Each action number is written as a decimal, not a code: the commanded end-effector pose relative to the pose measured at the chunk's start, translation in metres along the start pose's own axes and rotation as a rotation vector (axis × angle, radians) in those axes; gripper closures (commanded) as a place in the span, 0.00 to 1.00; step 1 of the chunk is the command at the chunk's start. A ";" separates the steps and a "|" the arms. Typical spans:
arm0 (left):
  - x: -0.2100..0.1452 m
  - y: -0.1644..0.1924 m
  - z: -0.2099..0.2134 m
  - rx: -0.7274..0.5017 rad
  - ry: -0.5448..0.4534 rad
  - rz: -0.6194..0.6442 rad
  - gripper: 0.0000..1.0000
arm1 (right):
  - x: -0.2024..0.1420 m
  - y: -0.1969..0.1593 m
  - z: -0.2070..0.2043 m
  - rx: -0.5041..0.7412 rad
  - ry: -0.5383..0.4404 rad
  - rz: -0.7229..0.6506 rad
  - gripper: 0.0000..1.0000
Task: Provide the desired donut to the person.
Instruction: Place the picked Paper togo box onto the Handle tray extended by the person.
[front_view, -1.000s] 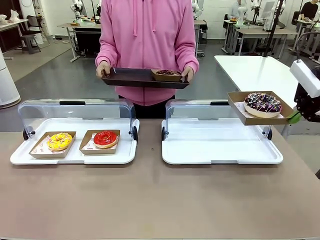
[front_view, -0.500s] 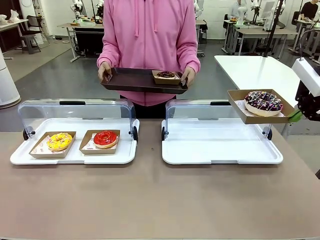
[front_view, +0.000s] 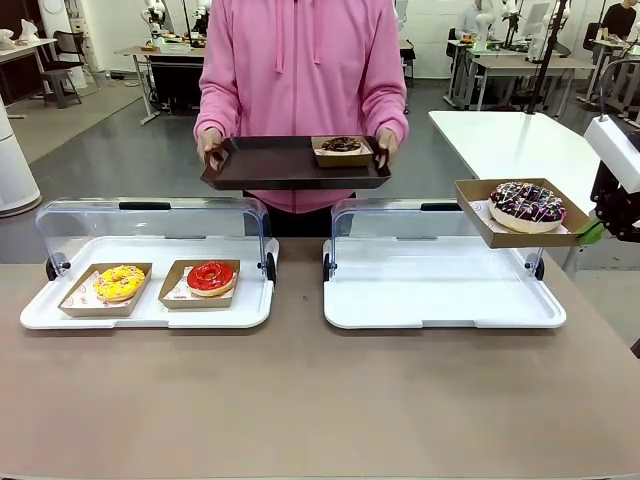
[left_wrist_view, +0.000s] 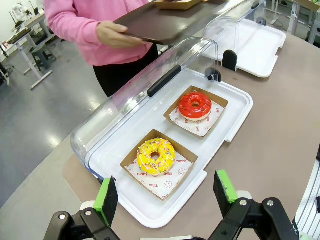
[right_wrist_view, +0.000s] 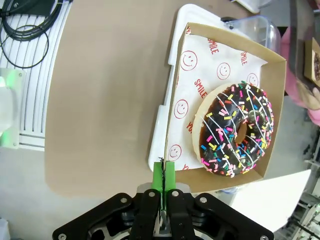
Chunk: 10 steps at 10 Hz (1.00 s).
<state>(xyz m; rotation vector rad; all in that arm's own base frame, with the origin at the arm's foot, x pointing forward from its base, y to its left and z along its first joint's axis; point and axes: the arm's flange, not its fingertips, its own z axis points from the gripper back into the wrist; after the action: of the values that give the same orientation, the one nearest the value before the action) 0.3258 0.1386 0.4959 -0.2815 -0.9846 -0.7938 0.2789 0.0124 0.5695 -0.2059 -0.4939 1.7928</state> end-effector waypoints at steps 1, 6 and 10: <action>-0.002 0.001 0.000 -0.007 -0.013 -0.008 0.00 | -0.003 0.001 -0.002 0.010 0.015 0.018 1.00; -0.002 0.001 0.000 -0.007 -0.013 -0.008 0.00 | -0.003 0.001 -0.002 0.010 0.015 0.018 1.00; -0.002 0.001 0.000 -0.007 -0.013 -0.008 0.00 | -0.003 0.001 -0.002 0.010 0.015 0.018 1.00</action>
<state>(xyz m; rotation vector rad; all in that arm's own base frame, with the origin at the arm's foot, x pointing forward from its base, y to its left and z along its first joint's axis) 0.3258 0.1386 0.4959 -0.2815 -0.9846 -0.7938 0.2789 0.0124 0.5695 -0.2059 -0.4939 1.7932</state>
